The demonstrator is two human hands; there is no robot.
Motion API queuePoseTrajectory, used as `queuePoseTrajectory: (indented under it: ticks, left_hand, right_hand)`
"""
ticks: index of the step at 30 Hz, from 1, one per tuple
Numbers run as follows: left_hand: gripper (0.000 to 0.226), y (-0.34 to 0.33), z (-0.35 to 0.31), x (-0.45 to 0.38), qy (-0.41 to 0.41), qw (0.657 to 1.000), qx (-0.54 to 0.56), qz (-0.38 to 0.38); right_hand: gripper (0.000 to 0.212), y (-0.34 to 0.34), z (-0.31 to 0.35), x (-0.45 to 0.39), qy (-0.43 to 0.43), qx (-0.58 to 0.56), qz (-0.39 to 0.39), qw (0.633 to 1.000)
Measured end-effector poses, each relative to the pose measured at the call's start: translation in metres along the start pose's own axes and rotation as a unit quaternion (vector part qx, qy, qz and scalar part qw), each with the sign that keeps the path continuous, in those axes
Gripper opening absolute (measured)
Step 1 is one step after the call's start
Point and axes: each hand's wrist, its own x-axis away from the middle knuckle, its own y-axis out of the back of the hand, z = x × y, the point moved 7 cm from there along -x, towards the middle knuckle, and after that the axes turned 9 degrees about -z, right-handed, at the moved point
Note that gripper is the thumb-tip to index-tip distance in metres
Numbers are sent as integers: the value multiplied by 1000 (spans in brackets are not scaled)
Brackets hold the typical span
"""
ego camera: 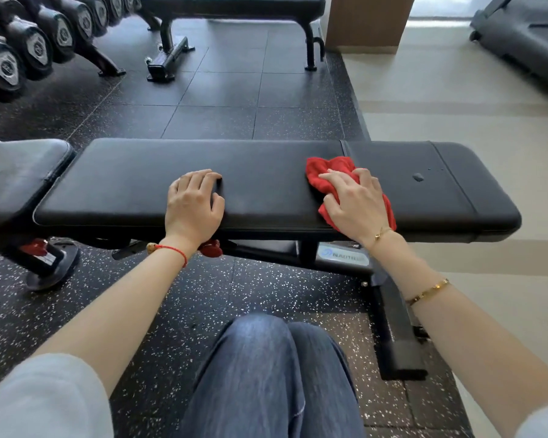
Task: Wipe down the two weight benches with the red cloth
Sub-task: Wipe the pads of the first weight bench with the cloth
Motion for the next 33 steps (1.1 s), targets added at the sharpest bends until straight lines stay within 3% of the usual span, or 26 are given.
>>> queuePoseTrajectory:
  ticks: [4,9,16,24,29,33]
  left_hand:
    - [38,-3,2,0,-7,1000,6,12]
    - [38,-3,-8,-2,25,999,5,31]
    - [41,-18,-112,-18,-62,995,69,42]
    - [48,-62,-193,-21,-91,988,89,89]
    - [53,-78,-216,-13,-115,983,69,125]
    - [54,-79,-216,-9,-121,983,58,122]
  right_hand:
    - [43,12,-42,7,-50,5,-4,999]
    - [52,13,-53,17,-52,-19,12,998]
    - [48,-2,-88,-28,-170,20,30,985]
    - [52,4,-65,6,-70,-9,45,996]
    - [56,24,-124,16,-184,21,0,983]
    - [50,13,-154,-18,-261,49,38,963]
